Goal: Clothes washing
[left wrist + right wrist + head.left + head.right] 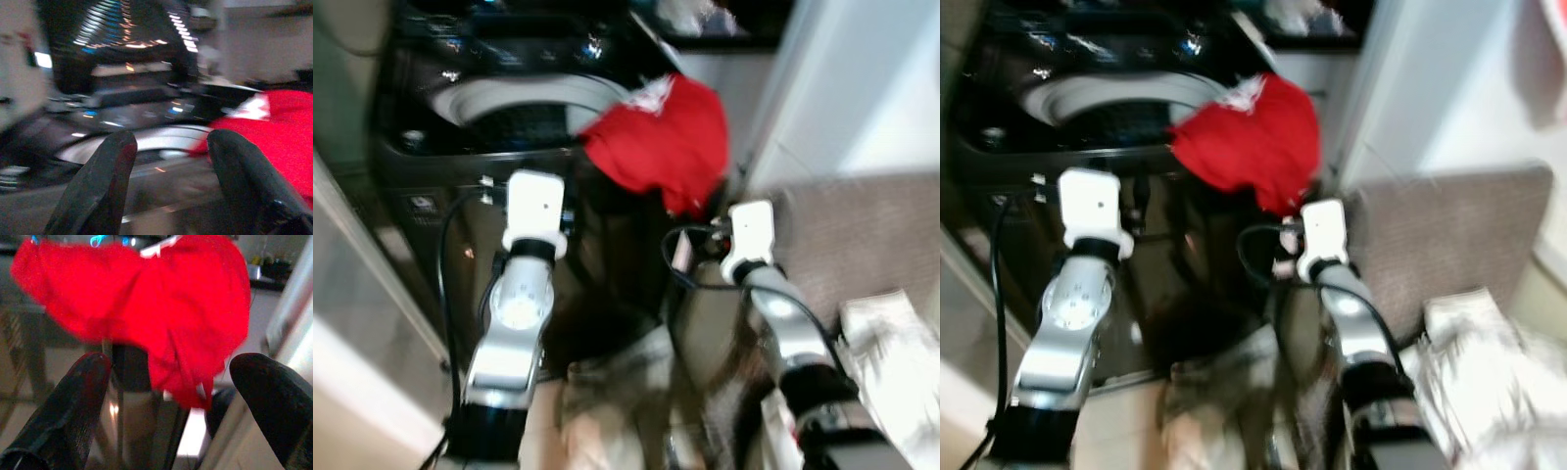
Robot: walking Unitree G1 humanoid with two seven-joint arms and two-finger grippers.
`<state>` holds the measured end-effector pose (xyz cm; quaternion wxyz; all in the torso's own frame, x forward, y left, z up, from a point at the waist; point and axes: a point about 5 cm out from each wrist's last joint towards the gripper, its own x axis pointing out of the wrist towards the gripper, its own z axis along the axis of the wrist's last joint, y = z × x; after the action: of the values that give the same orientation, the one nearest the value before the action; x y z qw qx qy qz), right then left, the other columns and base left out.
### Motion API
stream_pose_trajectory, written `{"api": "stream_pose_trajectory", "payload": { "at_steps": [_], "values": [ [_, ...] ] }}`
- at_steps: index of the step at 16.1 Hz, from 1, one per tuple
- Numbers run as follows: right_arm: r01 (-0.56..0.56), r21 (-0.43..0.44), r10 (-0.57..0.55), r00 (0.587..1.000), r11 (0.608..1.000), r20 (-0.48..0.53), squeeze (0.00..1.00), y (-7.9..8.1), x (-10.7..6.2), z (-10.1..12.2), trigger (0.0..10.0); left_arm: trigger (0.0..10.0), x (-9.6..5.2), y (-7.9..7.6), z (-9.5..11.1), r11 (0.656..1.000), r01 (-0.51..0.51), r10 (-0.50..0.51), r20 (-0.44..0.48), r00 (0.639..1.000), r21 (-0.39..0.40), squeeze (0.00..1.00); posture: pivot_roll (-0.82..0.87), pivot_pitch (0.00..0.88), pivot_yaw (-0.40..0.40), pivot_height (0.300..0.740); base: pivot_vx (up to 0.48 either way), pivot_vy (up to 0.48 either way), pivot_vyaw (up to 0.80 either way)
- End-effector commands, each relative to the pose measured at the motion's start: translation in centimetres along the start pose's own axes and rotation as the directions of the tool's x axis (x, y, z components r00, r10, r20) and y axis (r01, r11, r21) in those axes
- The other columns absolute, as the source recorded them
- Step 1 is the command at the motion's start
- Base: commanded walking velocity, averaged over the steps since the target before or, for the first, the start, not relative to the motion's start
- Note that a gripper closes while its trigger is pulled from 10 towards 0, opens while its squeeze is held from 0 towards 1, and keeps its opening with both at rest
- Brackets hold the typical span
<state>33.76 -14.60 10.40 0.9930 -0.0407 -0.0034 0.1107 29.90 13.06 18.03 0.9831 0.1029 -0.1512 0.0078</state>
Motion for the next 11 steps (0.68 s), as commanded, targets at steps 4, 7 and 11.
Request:
{"api": "stream_pose_trajectory", "payload": {
  "at_steps": [4, 7, 11],
  "values": [
    [0.037, 0.062, -0.032, 0.996, 0.997, -0.079, 0.00, -0.3, 0.0, -1.2, 10.0, 10.0, -0.3, 1.1, 0.5, 0.998, -0.044, 0.043, 0.017, 0.999, 0.051, 0.00, -0.02, 0.010, -0.053, 0.731, 0.000, 0.000, 0.00],
    [0.124, 0.051, -0.115, 0.980, 0.991, -0.160, 0.00, -1.5, 0.3, -2.5, 10.0, 10.0, -1.1, 1.9, 1.1, 0.996, -0.011, 0.011, -0.004, 1.000, 0.090, 0.00, 0.03, 0.088, -0.022, 0.731, 0.000, 0.000, 0.00],
    [0.200, 0.010, -0.193, 0.959, 0.980, -0.209, 0.00, -2.3, 1.5, -2.3, 10.0, 10.0, -3.1, 3.2, 1.2, 0.992, 0.000, 0.006, -0.045, 0.999, 0.125, 0.00, 0.11, 0.142, 0.010, 0.731, 0.000, 0.000, 0.00]
  ]
}}
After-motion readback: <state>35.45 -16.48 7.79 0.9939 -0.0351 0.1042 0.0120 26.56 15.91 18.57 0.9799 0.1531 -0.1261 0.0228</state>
